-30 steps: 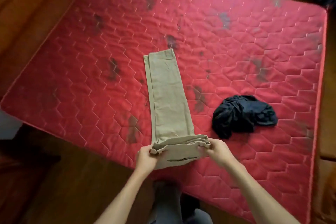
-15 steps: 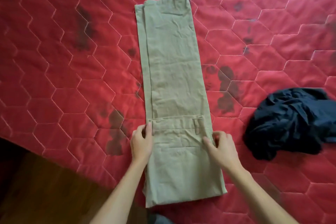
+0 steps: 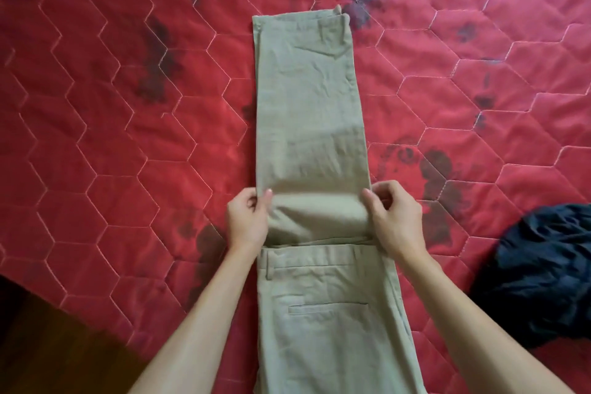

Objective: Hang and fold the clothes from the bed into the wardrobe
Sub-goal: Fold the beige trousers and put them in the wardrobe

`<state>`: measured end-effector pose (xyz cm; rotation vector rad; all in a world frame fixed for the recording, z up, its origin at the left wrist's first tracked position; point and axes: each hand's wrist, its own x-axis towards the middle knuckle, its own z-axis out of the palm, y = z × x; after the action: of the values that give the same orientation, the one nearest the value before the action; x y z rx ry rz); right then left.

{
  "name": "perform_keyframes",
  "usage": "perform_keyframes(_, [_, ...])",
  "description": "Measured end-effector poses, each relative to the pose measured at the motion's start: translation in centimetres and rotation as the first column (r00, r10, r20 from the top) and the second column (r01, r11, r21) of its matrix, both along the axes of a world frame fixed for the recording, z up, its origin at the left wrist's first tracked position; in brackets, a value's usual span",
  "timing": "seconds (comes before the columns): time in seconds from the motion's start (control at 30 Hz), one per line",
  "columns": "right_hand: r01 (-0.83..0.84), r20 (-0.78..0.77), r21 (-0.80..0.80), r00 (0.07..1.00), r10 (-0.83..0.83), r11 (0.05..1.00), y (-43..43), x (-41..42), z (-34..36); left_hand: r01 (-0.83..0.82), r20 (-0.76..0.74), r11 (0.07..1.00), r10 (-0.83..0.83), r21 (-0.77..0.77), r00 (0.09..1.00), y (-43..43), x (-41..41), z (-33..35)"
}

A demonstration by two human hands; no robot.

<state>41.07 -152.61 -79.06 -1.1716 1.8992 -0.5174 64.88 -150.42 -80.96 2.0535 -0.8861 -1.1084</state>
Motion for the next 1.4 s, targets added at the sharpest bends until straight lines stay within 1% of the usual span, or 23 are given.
perform_keyframes(0.1, [0.016,0.009,0.067,1.0,-0.016,0.998,1.3,0.2,-0.8,0.026,-0.114,0.981,-0.004,0.191,0.993,0.7,0.4,0.1])
perform_keyframes(0.23, [0.063,0.151,0.109,0.985,-0.079,0.992,2.3,-0.6,-0.7,0.224,-0.398,0.929,-0.093,0.296,0.913,3.5,0.2,1.6])
perform_keyframes(0.3, [0.005,0.193,0.156,0.98,-0.035,0.988,2.7,-1.1,-0.7,0.278,-0.365,0.885,-0.135,0.373,0.921,5.7,0.0,2.0])
perform_keyframes(0.37, [-0.024,0.195,0.127,0.981,-0.001,0.992,2.3,-1.1,-0.4,0.24,-0.397,0.891,-0.075,0.384,0.915,6.8,-0.4,2.3])
perform_keyframes(0.43, [0.028,0.227,0.055,0.973,-0.04,0.998,2.0,-1.0,0.2,0.144,-0.505,0.924,0.059,0.353,0.861,7.5,-0.2,2.7])
perform_keyframes(0.47, [0.034,0.249,0.063,0.967,-0.049,0.997,2.1,-1.0,0.7,0.089,-0.524,0.928,0.124,0.362,0.843,7.9,0.0,2.7])
perform_keyframes(0.53, [-0.072,0.295,0.171,0.955,0.018,0.983,4.6,-1.3,1.1,0.023,-0.539,0.915,0.217,0.403,0.813,9.7,0.5,2.5])
perform_keyframes(0.6, [-0.184,0.32,0.309,0.944,0.08,0.933,8.0,-2.1,1.1,0.017,-0.594,0.888,0.294,0.46,0.749,12.0,0.9,2.7])
perform_keyframes(0.63, [-0.195,0.326,0.354,0.942,0.075,0.915,9.4,-2.5,1.1,0.051,-0.603,0.876,0.287,0.48,0.744,13.1,1.0,2.9])
perform_keyframes(0.67, [-0.198,0.302,0.396,0.95,0.077,0.897,10.4,-3.0,0.9,0.141,-0.622,0.864,0.225,0.483,0.75,13.9,1.1,3.4])
perform_keyframes(0.73, [-0.26,0.255,0.424,0.953,0.161,0.868,11.7,-3.5,1.2,0.267,-0.629,0.849,0.096,0.457,0.771,15.7,0.9,3.7])
perform_keyframes(0.77, [-0.265,0.239,0.417,0.955,0.176,0.869,12.2,-3.7,1.6,0.275,-0.628,0.855,0.075,0.441,0.774,16.2,0.7,4.0])
perform_keyframes(0.83, [-0.16,0.259,0.381,0.964,0.061,0.911,13.9,-4.1,2.4,0.183,-0.626,0.871,0.168,0.456,0.762,17.0,0.5,4.5])
perform_keyframes(0.87, [-0.12,0.291,0.406,0.957,-0.004,0.906,15.0,-4.5,2.8,0.123,-0.632,0.868,0.246,0.481,0.735,17.6,0.3,4.5])
perform_keyframes(0.93, [-0.172,0.343,0.538,0.939,-0.028,0.825,18.1,-5.4,3.1,0.111,-0.638,0.828,0.331,0.549,0.695,19.5,-0.2,4.7])
perform_keyframes(1.0, [-0.254,0.333,0.656,0.942,0.029,0.71,20.9,-6.3,3.3,0.196,-0.629,0.79,0.285,0.582,0.723,21.2,-0.3,5.2])
perform_keyframes(1.03, [-0.266,0.321,0.675,0.946,0.05,0.688,22.0,-6.7,3.5,0.241,-0.617,0.779,0.225,0.579,0.754,21.8,-0.2,5.3])
perform_keyframes(1.1, [-0.239,0.299,0.62,0.953,0.057,0.747,23.8,-7.2,3.7,0.268,-0.577,0.769,0.157,0.58,0.801,22.7,0.1,5.6])
perform_keyframes(1.2, [-0.095,0.313,0.529,0.945,-0.09,0.843,26.5,-7.2,4.4,0.187,-0.579,0.806,0.221,0.561,0.784,24.3,0.0,5.9])
perform_keyframes(1.23, [-0.084,0.299,0.531,0.95,-0.093,0.843,27.3,-7.2,4.4,0.202,-0.587,0.804,0.211,0.559,0.782,25.1,-0.3,6.4])
perform_keyframes(1.3, [-0.155,0.223,0.55,0.974,0.034,0.821,29.5,-7.4,3.9,0.282,-0.571,0.776,0.12,0.564,0.812,27.8,-0.8,6.3])
perform_keyframes(1.37, [-0.164,0.187,0.537,0.98,0.073,0.827,31.4,-7.4,3.8,0.271,-0.468,0.776,0.036,0.57,0.883,30.3,-1.3,6.3])
perform_keyframes(1.4, [-0.125,0.186,0.499,0.982,0.035,0.858,32.3,-7.2,4.0,0.216,-0.397,0.8,0.029,0.56,0.917,31.3,-1.6,6.3])
